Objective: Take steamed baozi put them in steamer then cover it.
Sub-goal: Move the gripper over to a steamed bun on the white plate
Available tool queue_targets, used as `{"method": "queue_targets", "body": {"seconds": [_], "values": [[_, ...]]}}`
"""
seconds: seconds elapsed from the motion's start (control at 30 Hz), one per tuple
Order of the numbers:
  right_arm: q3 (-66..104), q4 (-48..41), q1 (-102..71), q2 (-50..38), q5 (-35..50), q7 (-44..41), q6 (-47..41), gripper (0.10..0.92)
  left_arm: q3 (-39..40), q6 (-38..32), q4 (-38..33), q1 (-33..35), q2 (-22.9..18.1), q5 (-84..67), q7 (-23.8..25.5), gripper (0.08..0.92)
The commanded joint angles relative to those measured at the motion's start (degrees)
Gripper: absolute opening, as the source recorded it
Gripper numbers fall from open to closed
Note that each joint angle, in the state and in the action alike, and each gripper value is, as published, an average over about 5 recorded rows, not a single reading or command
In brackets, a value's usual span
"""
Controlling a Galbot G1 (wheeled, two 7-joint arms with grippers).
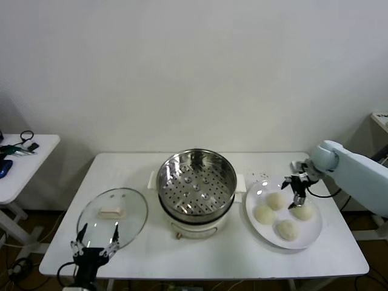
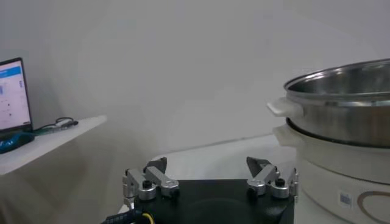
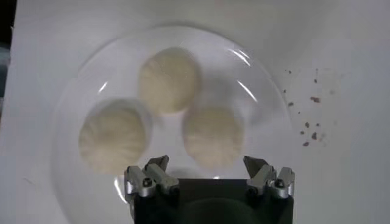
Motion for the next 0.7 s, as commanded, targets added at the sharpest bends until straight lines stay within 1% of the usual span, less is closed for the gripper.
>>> {"method": "queue_targets", "body": {"seconds": [0.03,0.27,0.7], "values": [[-3.0,-6.3,1.8,6.1,-1.6,-0.8,0.8,0.823,0.1,0.1,0.3,-0.3,0.0,0.0,0.0,0.823],[-2.7,-8.6,0.8,8.3,-3.2,-0.9,1.9,0.823,0.1,-0.1,0.4,-0.1,0.0,0.0,-0.1,0.823],[-4.5,-8.2,0.0,9.1,-3.5,-1.4,2.1,0.823,-0.2,-0.5,0.3,0.8,-0.1,-0.2,-0.2,0.823]]}}
